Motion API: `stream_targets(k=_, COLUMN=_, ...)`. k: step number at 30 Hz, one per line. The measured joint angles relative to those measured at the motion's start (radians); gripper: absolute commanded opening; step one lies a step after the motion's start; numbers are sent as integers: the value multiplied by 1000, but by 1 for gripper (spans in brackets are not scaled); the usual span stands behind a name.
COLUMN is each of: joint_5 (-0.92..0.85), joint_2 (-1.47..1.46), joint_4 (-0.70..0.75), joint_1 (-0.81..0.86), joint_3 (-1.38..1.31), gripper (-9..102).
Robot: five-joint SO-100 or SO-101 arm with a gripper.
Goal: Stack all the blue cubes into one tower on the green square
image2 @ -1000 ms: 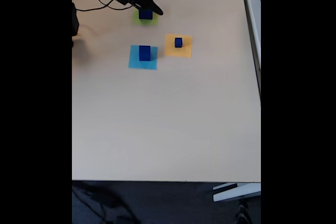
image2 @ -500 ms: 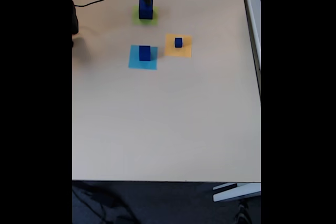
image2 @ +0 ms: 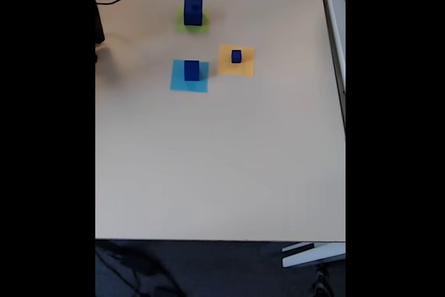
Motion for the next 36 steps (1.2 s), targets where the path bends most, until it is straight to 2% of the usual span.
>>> stream_targets(k=13, joint_5=123, joint_2=-114, joint_4=0, joint_1=-84, joint_3=-55, gripper=10)
stream_targets(k=36, joint_5=152, joint_2=-149, joint_4=6, joint_1=-121, joint_3=-46, gripper=17)
